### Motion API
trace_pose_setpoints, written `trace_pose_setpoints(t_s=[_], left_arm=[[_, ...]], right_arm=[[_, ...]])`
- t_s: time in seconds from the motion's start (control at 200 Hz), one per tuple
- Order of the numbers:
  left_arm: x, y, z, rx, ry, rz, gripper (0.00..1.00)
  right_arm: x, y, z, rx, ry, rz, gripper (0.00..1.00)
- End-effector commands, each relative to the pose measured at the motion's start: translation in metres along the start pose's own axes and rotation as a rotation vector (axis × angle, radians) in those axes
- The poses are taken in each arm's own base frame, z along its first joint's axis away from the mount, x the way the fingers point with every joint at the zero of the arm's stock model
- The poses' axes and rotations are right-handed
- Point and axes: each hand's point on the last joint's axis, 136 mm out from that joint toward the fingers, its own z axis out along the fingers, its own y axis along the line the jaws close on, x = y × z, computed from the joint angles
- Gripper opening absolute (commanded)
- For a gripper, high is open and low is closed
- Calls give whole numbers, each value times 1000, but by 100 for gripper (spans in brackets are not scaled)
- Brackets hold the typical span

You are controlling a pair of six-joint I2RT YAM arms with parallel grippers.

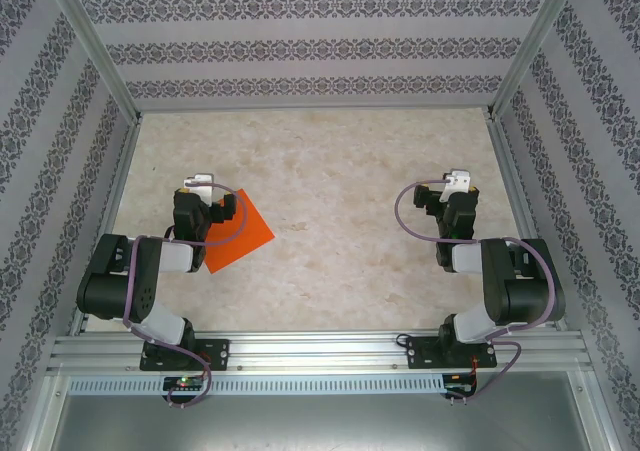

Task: Fold a paper plane with a square sheet of paper (pick it up from the middle)
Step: Move the square sheet of paper to the center of the table.

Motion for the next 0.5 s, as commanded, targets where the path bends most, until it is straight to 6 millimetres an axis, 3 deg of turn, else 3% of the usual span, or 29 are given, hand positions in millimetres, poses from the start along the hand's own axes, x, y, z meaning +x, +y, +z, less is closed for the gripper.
trace_pose_setpoints(t_s=[0.0,0.495], left_arm=[[-11,2,2,9,-36,11,100],[-11,1,1,12,-39,14,100]], right_arm=[[-17,5,1,-24,-45,1,98],[-16,2,1,-33,-47,18,98]])
